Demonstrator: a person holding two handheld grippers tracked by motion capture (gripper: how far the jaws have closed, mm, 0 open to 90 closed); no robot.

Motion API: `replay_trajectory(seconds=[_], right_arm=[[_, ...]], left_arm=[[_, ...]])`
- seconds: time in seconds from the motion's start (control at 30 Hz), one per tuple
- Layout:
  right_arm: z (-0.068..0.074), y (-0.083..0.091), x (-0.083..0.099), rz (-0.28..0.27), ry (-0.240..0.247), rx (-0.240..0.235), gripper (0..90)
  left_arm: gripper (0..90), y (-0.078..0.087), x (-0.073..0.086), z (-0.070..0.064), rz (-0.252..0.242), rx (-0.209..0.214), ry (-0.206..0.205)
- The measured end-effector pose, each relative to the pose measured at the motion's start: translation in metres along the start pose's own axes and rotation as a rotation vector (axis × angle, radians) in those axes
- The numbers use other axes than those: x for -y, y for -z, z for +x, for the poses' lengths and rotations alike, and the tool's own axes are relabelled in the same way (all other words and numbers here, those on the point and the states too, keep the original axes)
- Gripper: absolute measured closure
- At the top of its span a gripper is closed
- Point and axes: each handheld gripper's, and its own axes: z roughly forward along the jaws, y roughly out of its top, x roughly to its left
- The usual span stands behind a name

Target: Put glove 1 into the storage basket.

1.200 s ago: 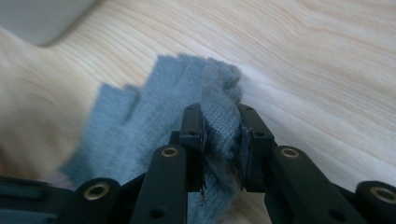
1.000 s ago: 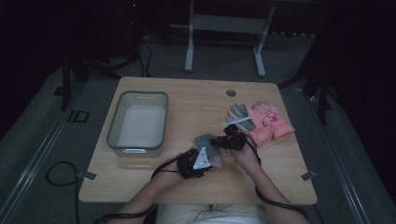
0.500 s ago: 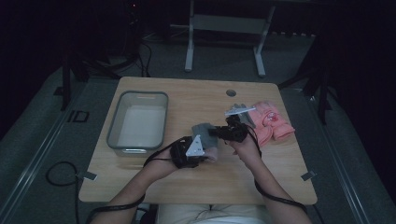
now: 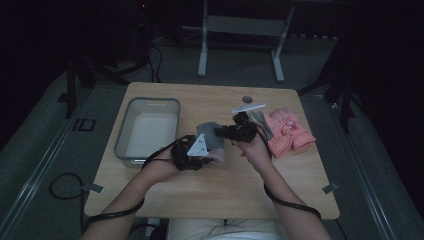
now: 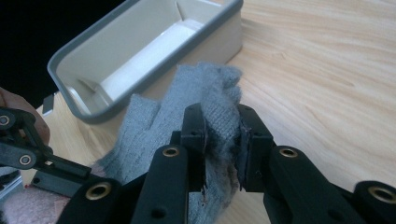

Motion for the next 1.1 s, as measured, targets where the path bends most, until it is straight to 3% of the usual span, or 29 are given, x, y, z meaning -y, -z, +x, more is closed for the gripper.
replay_trajectory(seconds=[0.3,0.5,0.67,0.8,1.1], right_arm=[[0.016,-0.014,-0.029,-0.011,0.019,-0.02,75.8],[0.029,-0.029,-0.047,-0.017,0.029,-0.041,75.8],[0.04,-0.043,-0.061,-0.031,0.032,-0.072,75.8],[0.052,-0.06,-0.074,-0.033,0.036,-0.097,75.8],[0.07,-0.097,-0.086,-0.008,0.036,-0.108,75.8]], left_arm=[[68.6,0.027,0.01,0.024,0.026,0.001,0.007],[68.6,0.043,0.021,0.036,0.054,-0.029,0.008],[68.5,0.055,0.037,0.046,0.053,-0.051,-0.021],[68.5,0.065,0.053,0.056,0.055,-0.063,-0.008],[68.5,0.082,0.086,0.078,0.135,-0.063,0.005]])
